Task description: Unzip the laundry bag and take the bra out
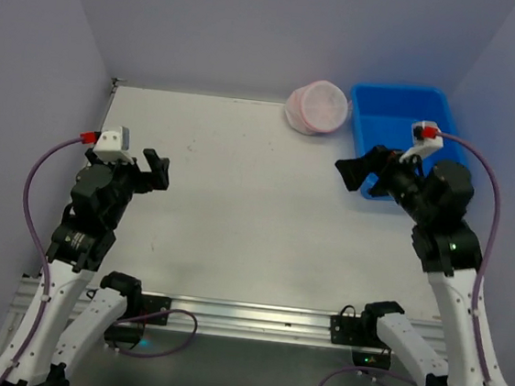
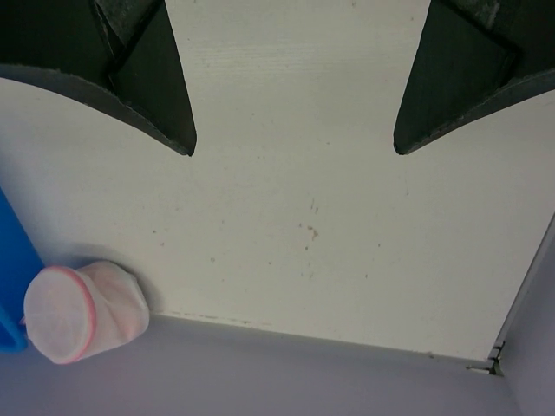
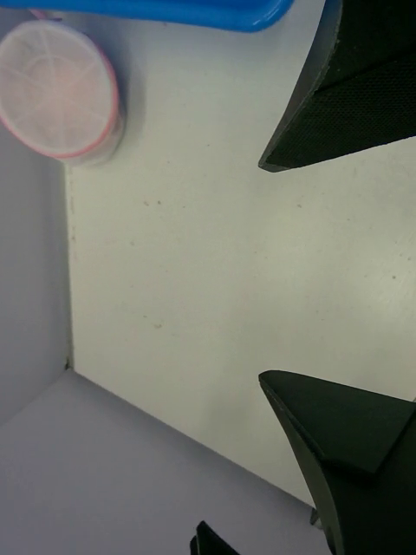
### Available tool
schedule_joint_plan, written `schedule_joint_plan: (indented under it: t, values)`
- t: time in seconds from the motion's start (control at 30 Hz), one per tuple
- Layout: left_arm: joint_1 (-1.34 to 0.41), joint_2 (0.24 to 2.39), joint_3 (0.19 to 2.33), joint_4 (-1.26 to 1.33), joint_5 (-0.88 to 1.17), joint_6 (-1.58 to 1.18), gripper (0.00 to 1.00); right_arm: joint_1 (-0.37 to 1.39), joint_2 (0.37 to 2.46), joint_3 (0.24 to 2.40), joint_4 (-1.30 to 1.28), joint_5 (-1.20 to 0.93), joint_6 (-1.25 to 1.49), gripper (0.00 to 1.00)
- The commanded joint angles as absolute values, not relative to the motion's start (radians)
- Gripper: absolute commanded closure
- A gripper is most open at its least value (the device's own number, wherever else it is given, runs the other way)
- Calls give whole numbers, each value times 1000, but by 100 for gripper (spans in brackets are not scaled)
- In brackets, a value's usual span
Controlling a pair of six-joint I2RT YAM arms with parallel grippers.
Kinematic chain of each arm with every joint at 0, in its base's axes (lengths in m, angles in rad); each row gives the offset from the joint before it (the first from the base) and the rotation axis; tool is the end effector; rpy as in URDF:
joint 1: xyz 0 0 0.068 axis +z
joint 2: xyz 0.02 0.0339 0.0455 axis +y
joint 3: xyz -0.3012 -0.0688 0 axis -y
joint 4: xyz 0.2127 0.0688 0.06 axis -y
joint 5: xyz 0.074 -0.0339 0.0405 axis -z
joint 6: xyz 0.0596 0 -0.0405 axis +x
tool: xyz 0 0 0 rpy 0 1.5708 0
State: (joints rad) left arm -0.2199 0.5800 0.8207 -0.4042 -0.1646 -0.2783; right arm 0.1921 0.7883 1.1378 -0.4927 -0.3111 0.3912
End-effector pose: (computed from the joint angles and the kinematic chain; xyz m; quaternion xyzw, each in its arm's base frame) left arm 0.0913 -0.0104 0.3659 -0.0754 0.7580 -0.0982 0.6404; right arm 0.1107 0.0401 0.4376 -0.0267 0.7531 0.2981 0.5858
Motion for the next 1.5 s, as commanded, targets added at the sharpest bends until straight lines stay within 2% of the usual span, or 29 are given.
schedule_joint_plan:
  t: [0.0,0.13,0.47,0.7,0.87,0.97,1.07,1.1,1.17,1.2,1.27,1.3,1.37,1.47]
  values:
    - [-213,615,792,-321,-186,-308,0,218,945,1193,-382,-345,384,1]
    - [-213,629,736,-275,-206,-311,0,294,1212,1262,-212,-186,282,1]
    - [-210,612,692,-264,-308,-288,0,318,1825,1674,-15,27,9,1]
    - [-206,606,681,-255,-305,-282,0,318,2204,1988,-60,52,-58,1]
    - [-198,615,678,-256,-298,-282,0,318,2367,2195,-144,77,-57,1]
    - [-196,617,677,-253,-288,-284,0,319,2427,2244,-193,77,-45,1]
    - [-193,620,678,-253,-282,-284,0,321,2439,2260,-212,106,-43,14]
    - [-193,620,678,-253,-278,-285,0,321,2438,2255,-209,112,-41,27]
    - [-193,618,676,-255,-273,-285,0,321,2439,2258,-213,117,-38,38]
    - [-193,615,675,-255,-273,-285,0,321,2438,2260,-218,117,-38,52]
    - [-193,609,673,-256,-272,-285,0,321,2433,2246,-225,109,-40,68]
    - [-193,606,672,-256,-268,-287,0,322,2413,2232,-225,101,-38,85]
    - [-193,598,667,-253,-262,-285,0,325,2370,2142,-201,69,-31,100]
    - [-193,594,664,-253,-244,-287,0,345,2231,1958,-118,34,-49,100]
